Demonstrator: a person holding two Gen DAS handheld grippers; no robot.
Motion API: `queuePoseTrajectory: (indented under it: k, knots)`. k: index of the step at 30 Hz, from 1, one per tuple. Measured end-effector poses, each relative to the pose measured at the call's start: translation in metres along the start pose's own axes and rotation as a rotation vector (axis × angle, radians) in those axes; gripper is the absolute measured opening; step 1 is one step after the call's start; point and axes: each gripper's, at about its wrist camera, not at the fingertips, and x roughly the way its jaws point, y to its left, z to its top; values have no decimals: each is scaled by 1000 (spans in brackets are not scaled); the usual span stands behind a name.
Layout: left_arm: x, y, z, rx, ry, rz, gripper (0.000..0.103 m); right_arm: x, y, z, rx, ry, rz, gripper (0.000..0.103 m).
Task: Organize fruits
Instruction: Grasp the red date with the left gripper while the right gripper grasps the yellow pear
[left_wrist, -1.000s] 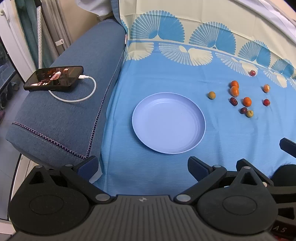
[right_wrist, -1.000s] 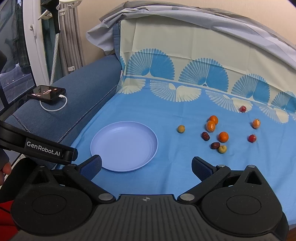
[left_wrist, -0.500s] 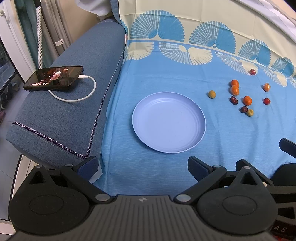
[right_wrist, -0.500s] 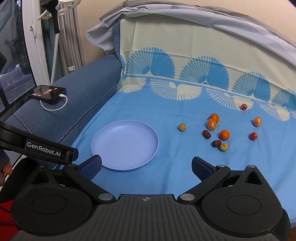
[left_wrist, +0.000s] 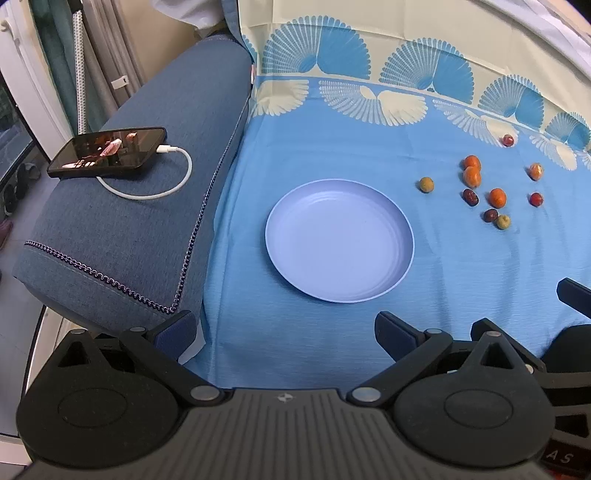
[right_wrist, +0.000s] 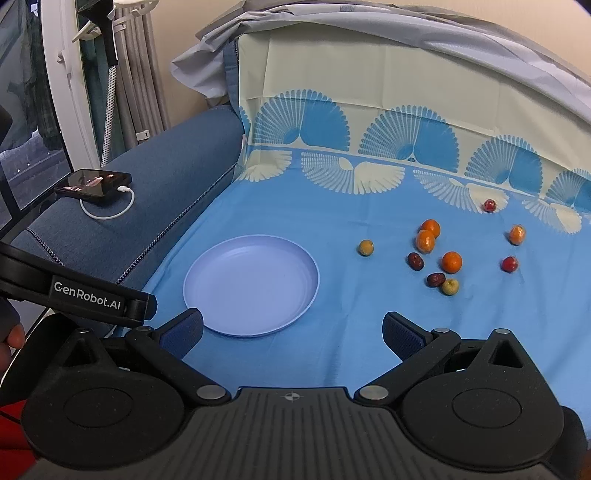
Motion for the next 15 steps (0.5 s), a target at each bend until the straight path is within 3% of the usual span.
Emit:
queuePoseTrajectory:
  k: [10, 15]
  knots:
    - [17, -13, 14, 20, 59, -24, 103, 15, -40, -7, 165, -15, -13, 103]
    - [30, -33, 34, 44, 41, -66, 103, 36, -89, -19, 297, -40, -149, 103]
